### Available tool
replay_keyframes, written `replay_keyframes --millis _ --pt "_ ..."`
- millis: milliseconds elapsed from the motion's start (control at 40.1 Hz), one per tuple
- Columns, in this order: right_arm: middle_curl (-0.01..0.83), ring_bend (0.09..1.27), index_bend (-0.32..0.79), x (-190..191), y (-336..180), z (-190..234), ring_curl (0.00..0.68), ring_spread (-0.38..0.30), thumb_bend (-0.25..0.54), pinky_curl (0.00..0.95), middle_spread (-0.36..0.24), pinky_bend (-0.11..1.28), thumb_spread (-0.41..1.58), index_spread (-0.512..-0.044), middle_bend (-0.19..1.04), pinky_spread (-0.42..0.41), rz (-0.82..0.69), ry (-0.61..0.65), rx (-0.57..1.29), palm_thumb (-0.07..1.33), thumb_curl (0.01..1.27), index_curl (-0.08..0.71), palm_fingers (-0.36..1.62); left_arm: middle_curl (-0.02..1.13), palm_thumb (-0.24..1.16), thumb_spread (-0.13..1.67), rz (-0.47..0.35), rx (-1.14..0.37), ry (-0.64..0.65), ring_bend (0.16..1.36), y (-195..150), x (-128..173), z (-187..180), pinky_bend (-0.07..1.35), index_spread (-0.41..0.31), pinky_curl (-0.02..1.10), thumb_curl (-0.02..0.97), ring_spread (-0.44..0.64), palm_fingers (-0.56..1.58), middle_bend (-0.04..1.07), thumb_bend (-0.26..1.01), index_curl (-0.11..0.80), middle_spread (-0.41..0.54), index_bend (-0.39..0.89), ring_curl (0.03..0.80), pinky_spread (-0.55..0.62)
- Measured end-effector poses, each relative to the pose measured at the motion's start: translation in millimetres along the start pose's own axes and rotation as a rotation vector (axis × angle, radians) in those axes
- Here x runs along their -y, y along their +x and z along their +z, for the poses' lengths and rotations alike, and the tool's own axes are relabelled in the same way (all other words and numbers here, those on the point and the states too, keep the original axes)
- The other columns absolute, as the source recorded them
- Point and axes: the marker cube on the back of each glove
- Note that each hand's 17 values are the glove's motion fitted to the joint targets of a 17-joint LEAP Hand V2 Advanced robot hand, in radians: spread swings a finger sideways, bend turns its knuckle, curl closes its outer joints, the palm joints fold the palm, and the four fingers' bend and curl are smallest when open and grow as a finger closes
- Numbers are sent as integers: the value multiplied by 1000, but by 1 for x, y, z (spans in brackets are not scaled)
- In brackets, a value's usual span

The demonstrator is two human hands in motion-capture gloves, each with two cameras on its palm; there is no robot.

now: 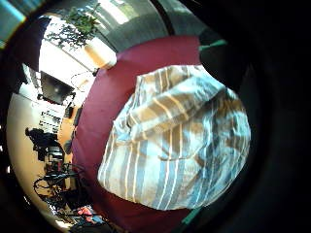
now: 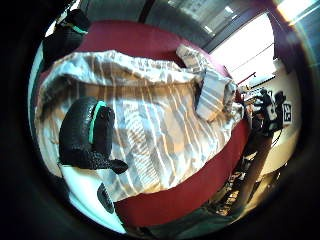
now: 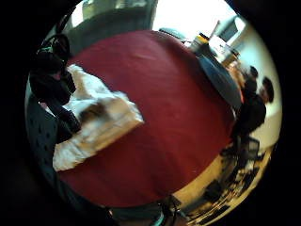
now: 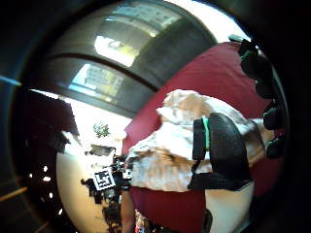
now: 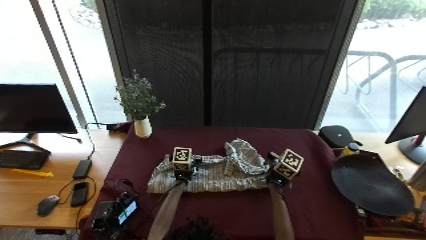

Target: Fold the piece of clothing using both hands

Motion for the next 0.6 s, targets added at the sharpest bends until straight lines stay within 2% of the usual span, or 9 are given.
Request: replay_keyframes --millis 50,100,199,224,299,374,449,524,598 --pt "416 685 -51 -24 19 -2 443 -161 -31 442 -151 795 1151 -251 147 -254 63 -78 -41 782 365 264 1010 492 586 1310 11 31 -34 513 3 -4 10 300 -181 280 263 -143 728 268 -25 446 -190 137 415 81" --pt "408 706 -54 -44 33 -5 449 -150 -42 452 -132 831 1175 -247 140 -256 130 -184 -75 737 360 237 976 485 576 1305 29 37 -36 493 8 -3 18 309 -178 289 264 -122 711 247 -23 443 -176 144 410 86" --pt "403 736 -61 -55 50 10 459 -134 -54 461 -89 884 1200 -241 153 -244 213 -338 -92 639 347 180 910 475 556 1318 66 -14 -31 451 24 1 30 321 -167 304 263 -82 683 215 -18 440 -156 155 397 102" --pt "396 752 -66 -57 51 13 464 -130 -61 466 -86 900 1198 -242 135 -230 228 -368 -88 608 339 165 864 463 545 1334 68 -24 -72 436 27 -3 33 337 -162 313 260 -63 646 180 -18 438 -142 156 391 105" --pt "391 778 -45 -62 53 18 470 -123 -48 469 -72 930 1209 -246 147 -218 284 -445 -52 560 332 136 823 462 512 1360 59 -42 -260 422 33 -22 43 359 -150 330 251 -22 597 171 -20 436 -118 152 393 122" --pt "375 820 -55 -54 52 30 473 -120 -45 471 -77 973 1210 -253 134 -208 304 -401 18 515 324 98 774 448 465 1393 56 -73 -380 403 37 -31 56 394 -137 347 237 35 511 156 -23 426 -88 137 384 146" --pt "370 853 -49 -39 54 48 474 -122 -31 467 -32 1000 1213 -261 149 -208 300 -306 19 502 323 71 768 436 407 1422 48 -145 -447 393 38 -34 64 411 -127 357 219 88 434 155 -27 418 -62 136 377 181" --pt "377 865 -38 -38 55 50 467 -133 12 458 -19 1018 1226 -266 186 -223 299 -251 -22 580 340 49 821 419 311 1479 29 -201 -520 407 34 -39 67 448 -107 372 186 151 338 135 -35 405 -24 123 376 223" --pt "390 859 -19 -45 51 46 461 -151 72 445 -26 1016 1235 -252 218 -254 314 -302 -12 711 371 39 892 403 263 1506 28 -225 -558 412 33 -41 66 460 -95 373 172 195 302 145 -27 398 0 135 367 254"
